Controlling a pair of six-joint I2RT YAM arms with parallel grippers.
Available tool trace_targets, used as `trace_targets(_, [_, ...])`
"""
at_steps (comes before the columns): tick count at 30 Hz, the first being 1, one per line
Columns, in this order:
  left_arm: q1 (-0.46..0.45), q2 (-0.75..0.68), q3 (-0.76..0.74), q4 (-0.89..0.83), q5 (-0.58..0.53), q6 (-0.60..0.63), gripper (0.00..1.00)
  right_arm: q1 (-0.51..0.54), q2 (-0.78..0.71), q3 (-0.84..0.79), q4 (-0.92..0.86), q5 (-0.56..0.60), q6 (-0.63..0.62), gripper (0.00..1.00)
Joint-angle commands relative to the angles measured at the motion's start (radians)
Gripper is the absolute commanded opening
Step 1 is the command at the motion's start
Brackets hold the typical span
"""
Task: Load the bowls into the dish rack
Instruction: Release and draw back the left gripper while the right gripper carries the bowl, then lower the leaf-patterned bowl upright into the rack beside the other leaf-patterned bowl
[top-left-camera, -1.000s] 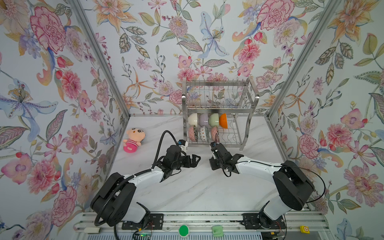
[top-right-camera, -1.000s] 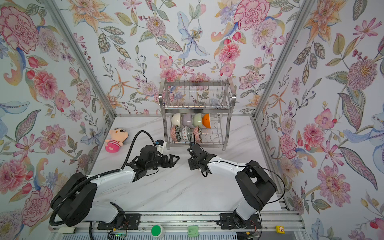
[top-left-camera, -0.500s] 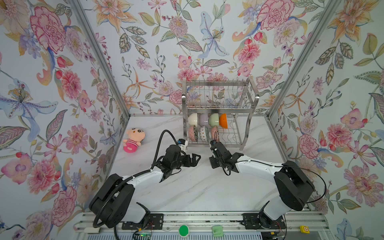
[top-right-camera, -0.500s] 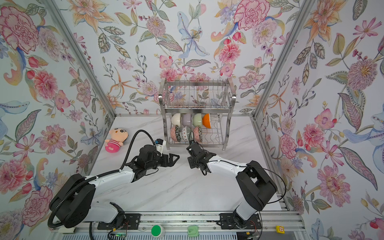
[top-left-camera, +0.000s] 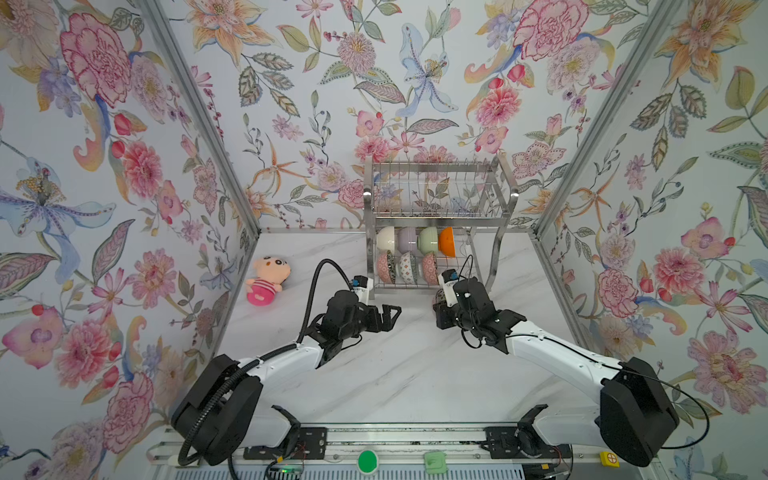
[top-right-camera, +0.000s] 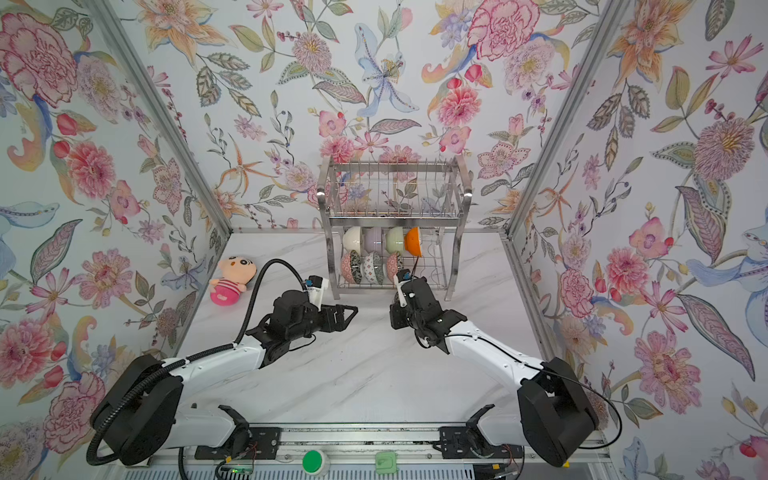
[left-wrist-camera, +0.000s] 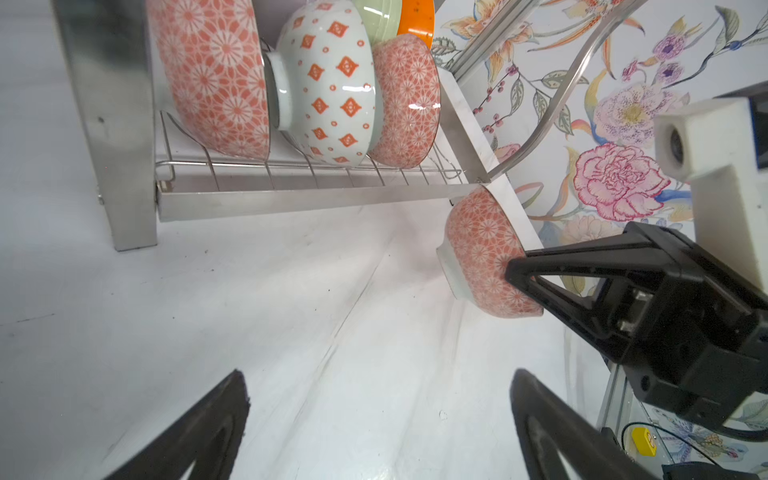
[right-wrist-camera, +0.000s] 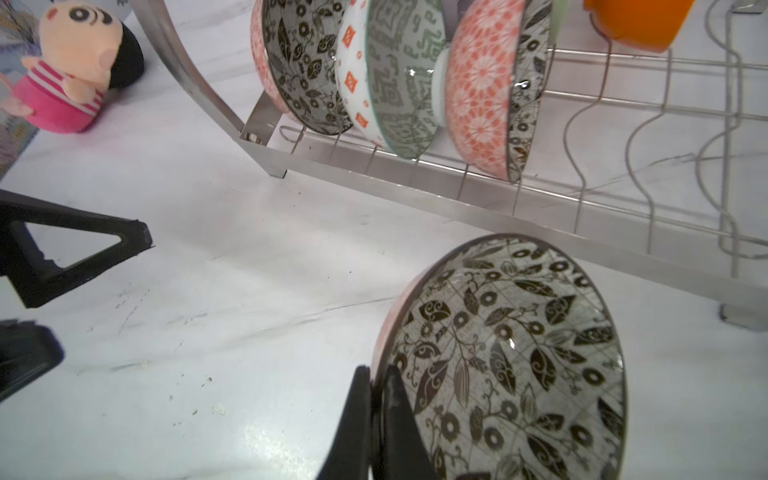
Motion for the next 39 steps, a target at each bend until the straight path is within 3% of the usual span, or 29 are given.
trace_targets(1, [-0.024, 0.038, 0.059, 0.02, -0.033, 0.007, 0.99, -0.064, -0.075, -0.056, 0.171, -0.134, 0.052, 0.0])
trace_targets(9, [-0.085, 0.141, 0.201, -0.02, -0.074, 0.029, 0.99, -0.252, -0.118, -0.147, 0.461, -0.366, 0.177, 0.0])
trace_targets(14, [-0.114, 0.188, 0.264, -0.029, -0.08, 0.033, 0.99, -0.353, -0.062, -0.227, 0.8, -0.488, 0.333, 0.0])
trace_targets(25, [-0.148, 0.267, 0.358, -0.084, -0.108, 0.057, 0.99, -0.385, 0.111, -0.198, 1.044, -0.509, 0.429, 0.0])
trace_targets(39, [-0.16, 0.276, 0.374, -0.12, -0.133, 0.079, 1.0, -0.387, 0.318, -0.174, 1.329, -0.418, 0.546, 0.0])
